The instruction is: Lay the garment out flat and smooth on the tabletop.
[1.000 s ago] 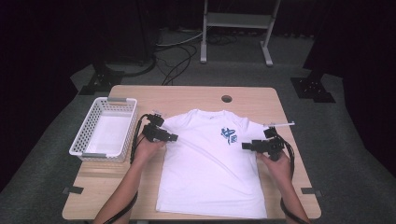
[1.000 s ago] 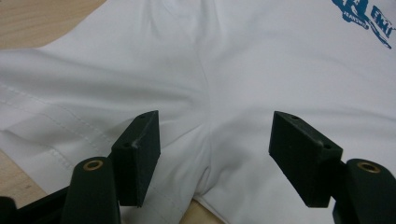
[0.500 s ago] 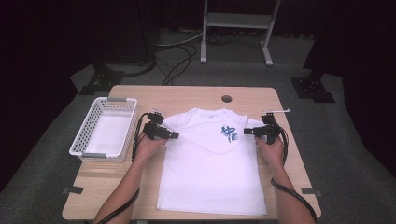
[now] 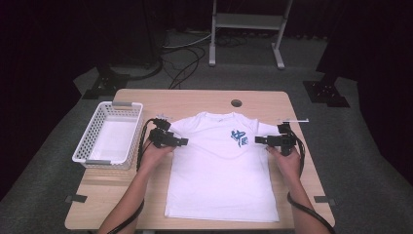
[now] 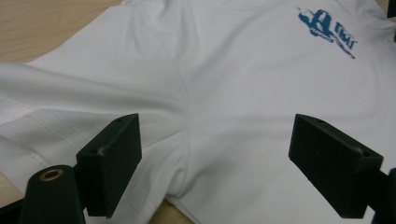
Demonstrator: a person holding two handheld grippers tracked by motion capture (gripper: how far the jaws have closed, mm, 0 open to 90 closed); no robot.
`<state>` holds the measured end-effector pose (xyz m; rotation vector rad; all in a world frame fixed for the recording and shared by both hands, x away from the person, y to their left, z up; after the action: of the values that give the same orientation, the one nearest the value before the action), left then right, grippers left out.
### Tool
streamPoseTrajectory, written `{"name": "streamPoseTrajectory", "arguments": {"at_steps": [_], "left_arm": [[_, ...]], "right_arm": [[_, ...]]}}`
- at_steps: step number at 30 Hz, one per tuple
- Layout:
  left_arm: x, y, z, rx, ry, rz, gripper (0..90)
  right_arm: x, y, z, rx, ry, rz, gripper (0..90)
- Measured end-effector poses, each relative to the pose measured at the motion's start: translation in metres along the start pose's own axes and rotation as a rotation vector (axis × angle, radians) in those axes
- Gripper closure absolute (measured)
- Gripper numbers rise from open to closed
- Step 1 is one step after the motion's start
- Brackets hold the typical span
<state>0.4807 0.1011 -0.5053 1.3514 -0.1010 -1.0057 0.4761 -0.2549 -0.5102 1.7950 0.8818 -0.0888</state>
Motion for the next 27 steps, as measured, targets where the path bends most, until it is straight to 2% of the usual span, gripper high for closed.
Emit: {"name": "streamPoseTrajectory", "arguments": {"at_steps": [2,7,13,18,22,27], "left_arm": [[-0.004,-0.001,0.005,0.01,-0.008,0.007,17.0],[-0.013,-0.006,0.013,0.027,-0.017,0.025,17.0],[-0.025,-0.012,0.022,0.057,-0.025,0.046,17.0],[-0.036,-0.02,0.027,0.091,-0.023,0.053,17.0],[-0.045,-0.027,0.03,0.104,-0.02,0.058,17.0],[-0.056,-0.034,0.033,0.107,-0.014,0.072,16.9]], "right_arm": [[-0.012,-0.007,-0.004,-0.01,0.02,0.008,23.8],[-0.028,-0.021,-0.006,-0.039,0.026,0.001,21.6],[-0.041,-0.034,-0.009,-0.032,0.05,0.01,20.4],[-0.052,-0.044,-0.015,-0.046,0.064,0.019,19.8],[-0.06,-0.053,-0.018,-0.069,0.063,0.013,19.8],[-0.071,-0.06,-0.019,-0.058,0.067,0.03,19.7]]}}
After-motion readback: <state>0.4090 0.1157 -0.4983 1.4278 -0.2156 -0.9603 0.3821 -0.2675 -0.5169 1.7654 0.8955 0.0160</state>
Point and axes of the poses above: each handheld gripper's, and its own axes: x roughly forward along the jaws, y roughly out of its top, z roughly to its right, the point moved 8 cm from there along x, roughly forward along the jaws, and after that the axes turned 15 degrees about z, right-handed, at the moved point
